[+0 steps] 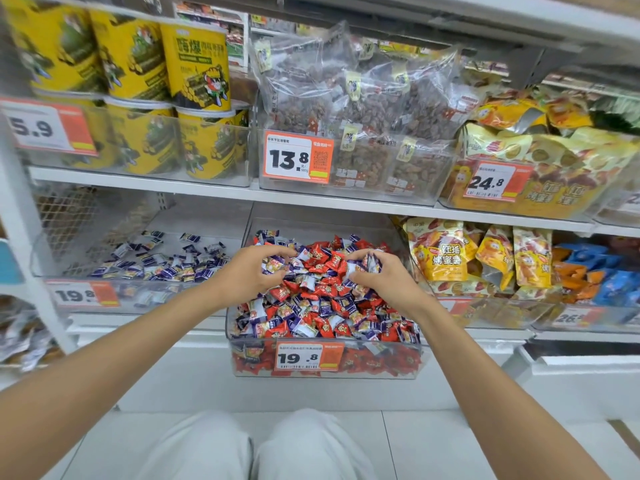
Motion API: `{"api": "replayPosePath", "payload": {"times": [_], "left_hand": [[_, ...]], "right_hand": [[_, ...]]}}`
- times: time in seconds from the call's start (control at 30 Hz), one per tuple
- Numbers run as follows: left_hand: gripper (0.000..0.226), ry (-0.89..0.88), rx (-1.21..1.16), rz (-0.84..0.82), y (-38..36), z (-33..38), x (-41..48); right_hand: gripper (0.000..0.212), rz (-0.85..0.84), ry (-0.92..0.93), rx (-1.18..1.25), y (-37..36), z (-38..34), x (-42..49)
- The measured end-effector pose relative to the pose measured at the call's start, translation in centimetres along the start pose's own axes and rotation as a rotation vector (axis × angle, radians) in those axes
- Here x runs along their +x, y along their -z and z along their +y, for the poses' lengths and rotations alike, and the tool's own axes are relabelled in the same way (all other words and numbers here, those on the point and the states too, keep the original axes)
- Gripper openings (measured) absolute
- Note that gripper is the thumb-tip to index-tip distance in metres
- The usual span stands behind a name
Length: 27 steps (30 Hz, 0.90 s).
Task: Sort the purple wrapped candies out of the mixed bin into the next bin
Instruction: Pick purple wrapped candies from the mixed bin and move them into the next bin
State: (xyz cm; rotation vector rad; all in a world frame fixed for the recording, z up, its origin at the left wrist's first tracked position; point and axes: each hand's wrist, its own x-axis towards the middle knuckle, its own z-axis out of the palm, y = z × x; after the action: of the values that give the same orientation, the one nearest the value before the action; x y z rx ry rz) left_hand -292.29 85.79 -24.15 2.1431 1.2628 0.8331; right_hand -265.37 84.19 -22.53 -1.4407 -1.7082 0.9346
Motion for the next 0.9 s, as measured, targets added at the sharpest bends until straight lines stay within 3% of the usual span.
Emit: {"api": "replayPosePath", "payload": {"times": [0.1,0.23,0.4,0.63,0.7,0.8,0.83,0.9], "left_hand": [[0.015,0.017,0.004,0.023,1.0,0.0,-0.5],[0.014,0.067,-0.059,0.091,2.9,-1.6,-1.4],[0.017,0.143,-0.080,0.234,6.3,-6.4,-2.7],[0.021,0.346,0.179,0.335,12.6,-15.9,-3.7],[0.032,0.390,0.222,0.341,14.4,-18.0,-3.1],[0.068,0.448,0.239,0.187,16.0,-19.6,-2.7],[0.071,0.462,0.232,0.151,16.1,-19.7,-2.7],[0.065,0.455,0.215,0.133,15.8,-19.8,-2.9]], "right_hand": [[0.025,-0.002,0.016,-0.022,-0.8,-0.6,0.3],[0.024,-0.018,0.026,-0.081,-3.1,-2.5,1.4],[0.014,-0.046,0.172,-0.120,-8.0,-6.9,3.3],[0.019,-0.226,0.338,-0.354,-18.4,-11.0,10.0],[0.032,-0.253,0.334,-0.429,-20.8,-11.4,12.4],[0.075,-0.403,0.252,-0.526,-22.8,-11.7,14.7],[0.079,-0.434,0.241,-0.544,-23.1,-11.6,15.2],[0.067,-0.420,0.248,-0.551,-22.8,-11.4,15.3]]}}
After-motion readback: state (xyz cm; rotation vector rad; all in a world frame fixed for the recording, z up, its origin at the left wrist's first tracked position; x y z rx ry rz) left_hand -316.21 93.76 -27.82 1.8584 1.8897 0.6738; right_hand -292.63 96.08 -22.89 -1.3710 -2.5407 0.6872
